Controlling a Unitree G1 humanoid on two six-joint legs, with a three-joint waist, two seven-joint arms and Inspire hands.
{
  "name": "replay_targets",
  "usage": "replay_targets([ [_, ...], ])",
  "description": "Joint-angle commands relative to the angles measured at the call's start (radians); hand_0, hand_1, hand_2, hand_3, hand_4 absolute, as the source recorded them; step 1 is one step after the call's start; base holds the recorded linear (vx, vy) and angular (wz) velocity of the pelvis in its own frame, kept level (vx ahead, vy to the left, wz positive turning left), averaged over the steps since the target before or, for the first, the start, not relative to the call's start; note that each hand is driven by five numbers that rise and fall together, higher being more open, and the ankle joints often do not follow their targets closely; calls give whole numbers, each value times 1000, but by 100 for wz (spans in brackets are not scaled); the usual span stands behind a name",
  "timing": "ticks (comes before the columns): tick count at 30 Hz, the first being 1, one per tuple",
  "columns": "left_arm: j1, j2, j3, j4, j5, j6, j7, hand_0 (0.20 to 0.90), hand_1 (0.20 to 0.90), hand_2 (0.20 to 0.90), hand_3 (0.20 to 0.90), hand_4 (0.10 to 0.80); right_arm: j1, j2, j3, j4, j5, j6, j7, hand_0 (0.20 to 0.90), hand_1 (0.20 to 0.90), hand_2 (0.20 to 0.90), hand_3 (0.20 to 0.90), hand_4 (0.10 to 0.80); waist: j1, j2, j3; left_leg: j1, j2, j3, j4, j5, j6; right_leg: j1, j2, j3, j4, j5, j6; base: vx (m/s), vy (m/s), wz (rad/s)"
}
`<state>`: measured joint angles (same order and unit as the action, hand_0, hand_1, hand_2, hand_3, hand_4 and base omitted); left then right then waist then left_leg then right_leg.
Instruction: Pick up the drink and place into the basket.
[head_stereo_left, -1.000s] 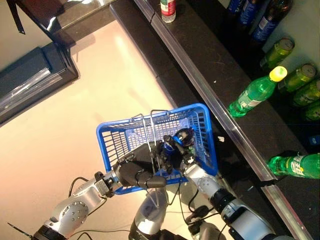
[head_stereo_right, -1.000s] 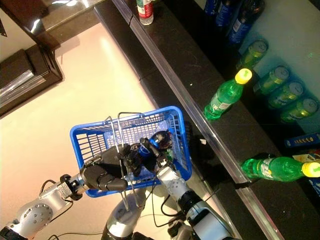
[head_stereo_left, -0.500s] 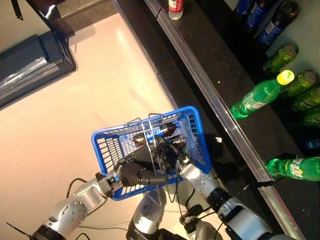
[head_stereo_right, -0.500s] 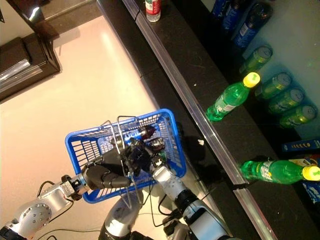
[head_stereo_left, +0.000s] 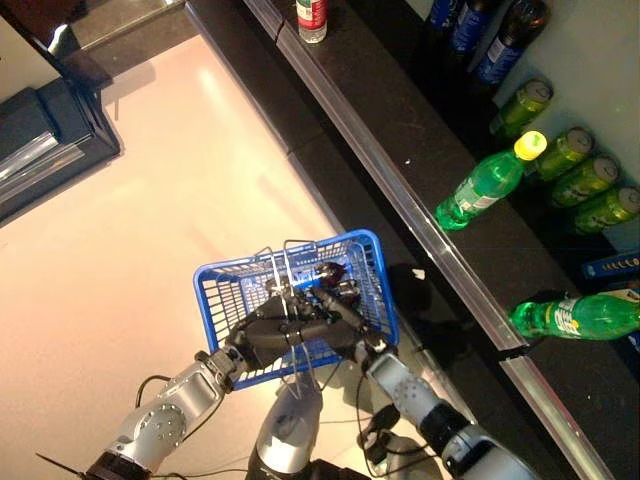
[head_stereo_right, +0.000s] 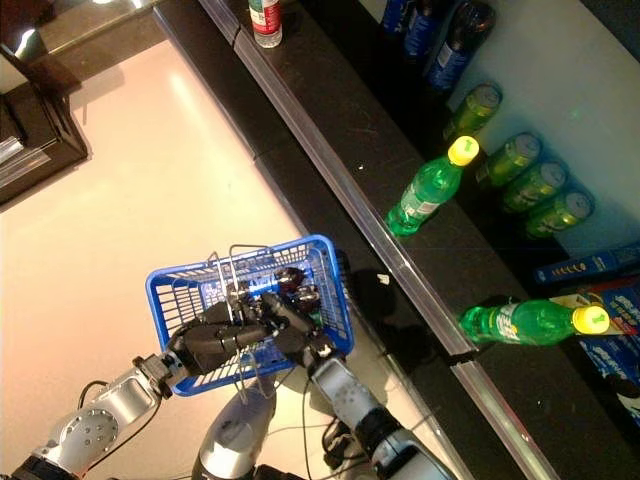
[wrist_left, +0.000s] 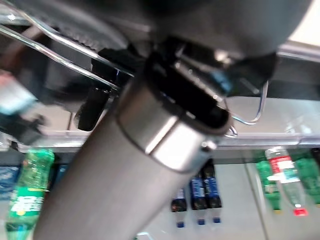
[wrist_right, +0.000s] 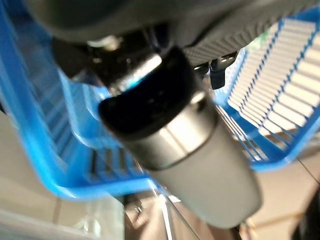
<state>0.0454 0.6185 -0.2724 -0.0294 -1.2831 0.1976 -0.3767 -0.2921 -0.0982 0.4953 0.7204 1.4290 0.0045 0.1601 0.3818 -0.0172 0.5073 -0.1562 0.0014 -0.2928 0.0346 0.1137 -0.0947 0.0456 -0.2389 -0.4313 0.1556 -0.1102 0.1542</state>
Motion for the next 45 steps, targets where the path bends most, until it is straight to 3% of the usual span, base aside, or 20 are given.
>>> replay_targets([
  [1, -51, -125, 108, -414, -198, -153, -339, 300, 300, 300, 200, 100, 36, 18, -4, -86, -14, -40, 126, 900, 900, 900, 900, 800, -19, 6, -144, 54, 67, 91, 3, -45, 30, -63, -50, 64, -7, 153, 1, -4, -61, -5],
  [10, 28, -164, 158, -393, -199, -146, -338, 300, 300, 300, 200, 100, 172, -23, -67, -140, -33, -45, 177, 900, 900, 900, 900, 800, -51, -4, -195, 99, 86, 112, -9, -56, 21, -34, -37, 77, -19, 145, -2, 30, -20, -8],
  [20, 142, -215, 202, -258, -83, -152, -277, 300, 300, 300, 200, 100, 335, -59, -48, -328, -111, 28, 298, 900, 900, 900, 900, 800, -103, -15, -284, 170, 115, 139, -45, -59, 7, 10, -21, 100, -44, 133, -2, 44, 2, -9],
  [27, 185, -233, 233, -6, -12, -251, -219, 300, 300, 300, 200, 100, 422, -123, -60, -340, -187, 107, 404, 900, 900, 900, 900, 800, -158, -11, -350, 222, 136, 187, -97, -49, -5, 41, -8, 137, -92, 138, 2, -4, 2, -15],
  [35, 191, -307, 288, 358, 45, -326, -172, 300, 300, 300, 200, 100, 443, -119, -165, -233, -279, 163, 404, 900, 900, 900, 900, 800, -218, -15, -392, 230, 165, 264, -122, -36, -21, 53, 0, 176, -174, 182, 11, -61, -30, -22],
  [40, 167, -342, 353, 587, 129, -376, -31, 300, 300, 300, 200, 100, 430, -111, -232, -108, -424, 160, 369, 900, 900, 900, 900, 800, -257, -20, -413, 223, 182, 312, -122, -29, -32, 55, 6, 203, -209, 198, 12, -41, -9, -24],
  [45, 107, -389, 393, 857, 271, -390, 160, 300, 300, 300, 200, 100, 392, -105, -319, 155, -555, 123, 312, 900, 900, 900, 900, 800, -284, -18, -430, 222, 191, 347, -122, -34, -39, 59, 8, 218, -227, 201, 11, -24, 8, -21],
])
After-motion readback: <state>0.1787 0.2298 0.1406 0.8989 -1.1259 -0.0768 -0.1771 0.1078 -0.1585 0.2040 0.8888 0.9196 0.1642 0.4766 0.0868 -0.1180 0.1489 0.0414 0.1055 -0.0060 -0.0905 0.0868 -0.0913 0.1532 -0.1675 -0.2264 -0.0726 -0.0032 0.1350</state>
